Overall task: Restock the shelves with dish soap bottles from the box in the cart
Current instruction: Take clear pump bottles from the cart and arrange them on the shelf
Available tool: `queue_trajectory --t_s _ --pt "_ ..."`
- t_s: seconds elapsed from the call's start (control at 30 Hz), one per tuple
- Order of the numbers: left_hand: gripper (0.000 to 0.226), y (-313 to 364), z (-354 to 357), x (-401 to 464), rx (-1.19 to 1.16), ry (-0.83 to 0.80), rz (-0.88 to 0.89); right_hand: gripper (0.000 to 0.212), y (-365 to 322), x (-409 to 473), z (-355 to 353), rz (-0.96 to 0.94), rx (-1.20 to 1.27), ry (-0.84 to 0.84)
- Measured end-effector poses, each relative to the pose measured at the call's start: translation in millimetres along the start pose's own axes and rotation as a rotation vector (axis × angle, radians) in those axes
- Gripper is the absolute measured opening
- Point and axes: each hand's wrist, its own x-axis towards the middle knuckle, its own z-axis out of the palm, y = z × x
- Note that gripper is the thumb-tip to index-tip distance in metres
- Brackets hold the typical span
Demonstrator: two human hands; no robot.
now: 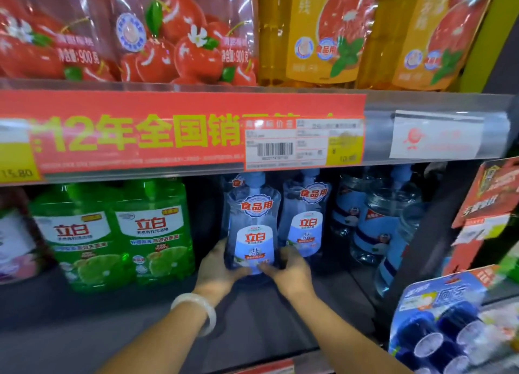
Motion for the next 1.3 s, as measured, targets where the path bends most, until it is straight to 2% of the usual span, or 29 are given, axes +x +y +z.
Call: queue_trajectory --t_s 0.07,0.13,0.23,0.37,0.47,0.73,1.0,1.3 --pt "0.078 -3.0 0.2 1.7 -0.011 -0.001 0.005 0.024 4.2 2.6 -7.4 0.009 -0.035 0.059" --pt "0.077 -6.4 -0.2 3.8 -0.019 -0.008 0.006 0.028 10.2 7.8 -15.6 -0.013 -0.032 0.207" --pt "0.079 -8.8 -0.4 6.1 -0.033 -0.022 0.005 0.048 9.9 18.5 -27.7 -0.009 0.015 0.368" --pt "0.079 -8.0 -1.0 7.5 -0.036 -0.034 0.009 0.097 0.4 37.1 -34.0 0.050 -0.007 0.389" --pt "0.080 -7.9 -1.0 8.2 -0.043 -0.039 0.007 0.110 1.7 48.3 -28.1 0.040 0.027 0.372" --pt "0.083 -9.4 -4.0 10.5 -0.074 -0.094 -0.061 0.105 8.1 61.2 -21.1 0.006 0.009 0.405" --pt "0.076 -10.8 -5.2 13.6 -0.030 -0.108 -0.030 0.105 16.7 59.1 -32.7 -0.004 -0.033 0.342" --pt "0.080 -11.8 -3.1 20.3 -0.030 -0.118 0.000 0.105 17.8 58.0 -36.1 -0.015 -0.049 0.331"
